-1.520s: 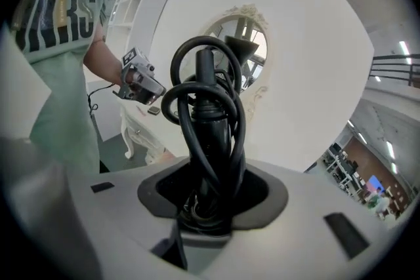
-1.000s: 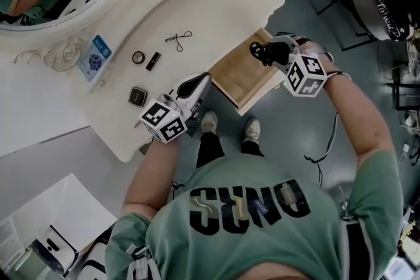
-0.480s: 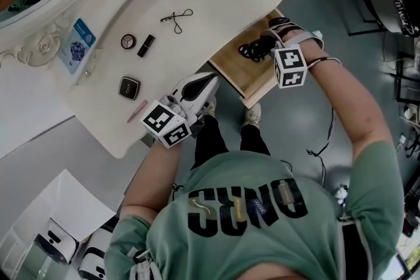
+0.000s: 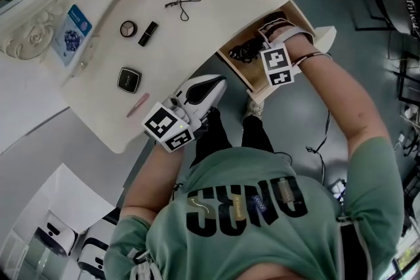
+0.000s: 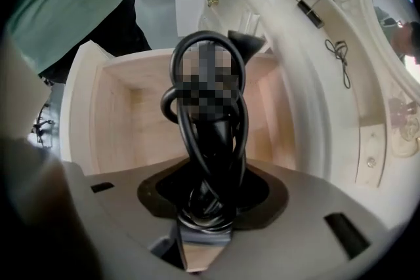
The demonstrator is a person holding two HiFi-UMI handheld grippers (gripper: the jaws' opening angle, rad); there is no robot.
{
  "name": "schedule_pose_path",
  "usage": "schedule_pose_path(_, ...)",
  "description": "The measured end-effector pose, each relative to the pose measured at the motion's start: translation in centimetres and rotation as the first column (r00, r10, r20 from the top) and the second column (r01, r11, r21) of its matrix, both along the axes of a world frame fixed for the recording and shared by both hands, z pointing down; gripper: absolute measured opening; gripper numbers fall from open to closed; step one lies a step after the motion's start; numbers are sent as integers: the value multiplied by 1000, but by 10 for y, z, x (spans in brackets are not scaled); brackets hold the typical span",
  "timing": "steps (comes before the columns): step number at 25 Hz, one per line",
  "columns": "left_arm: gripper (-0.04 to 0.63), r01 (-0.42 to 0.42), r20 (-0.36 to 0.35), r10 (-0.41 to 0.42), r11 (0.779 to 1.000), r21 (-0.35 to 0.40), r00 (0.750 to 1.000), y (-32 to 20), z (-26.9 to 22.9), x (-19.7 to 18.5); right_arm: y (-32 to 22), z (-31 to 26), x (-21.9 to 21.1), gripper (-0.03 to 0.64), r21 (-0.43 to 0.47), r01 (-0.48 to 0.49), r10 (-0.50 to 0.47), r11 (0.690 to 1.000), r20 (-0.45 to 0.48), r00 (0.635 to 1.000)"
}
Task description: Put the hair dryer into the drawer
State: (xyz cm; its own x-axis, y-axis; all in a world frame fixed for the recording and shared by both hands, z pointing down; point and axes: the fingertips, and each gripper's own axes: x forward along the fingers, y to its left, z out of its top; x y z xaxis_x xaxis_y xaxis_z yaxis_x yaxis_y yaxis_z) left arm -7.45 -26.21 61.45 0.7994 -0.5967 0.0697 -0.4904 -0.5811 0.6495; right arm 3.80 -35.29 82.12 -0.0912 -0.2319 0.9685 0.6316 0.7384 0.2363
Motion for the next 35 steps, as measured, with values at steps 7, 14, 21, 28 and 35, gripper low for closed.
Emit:
schedule_pose_path(7, 9, -9, -12, 8, 999, -34, 1000, 10, 14, -3, 1, 36, -7, 153, -26, -18, 17, 999, -32, 999)
schedule_pose_path(14, 9, -9, -24, 8, 998, -60, 1000, 18, 23, -8, -6, 46, -11, 155, -15, -45, 44, 999, -63, 997)
schedule_pose_path(21, 9, -10, -34, 9, 998, -56, 999, 21, 19, -7, -4, 43, -18, 224, -96, -199, 199, 975, -5, 980)
schedule_pose_path(28, 9, -22, -22, 21, 998, -52, 1000, 25, 12, -4, -4, 24, -25, 265, -101, -245, 254, 964, 90, 963)
schedule_pose_path(35, 9, -47, -2, 47, 999, -24, 999, 28, -19, 10, 29, -42, -25, 265, -126, -224, 246, 966, 201, 948)
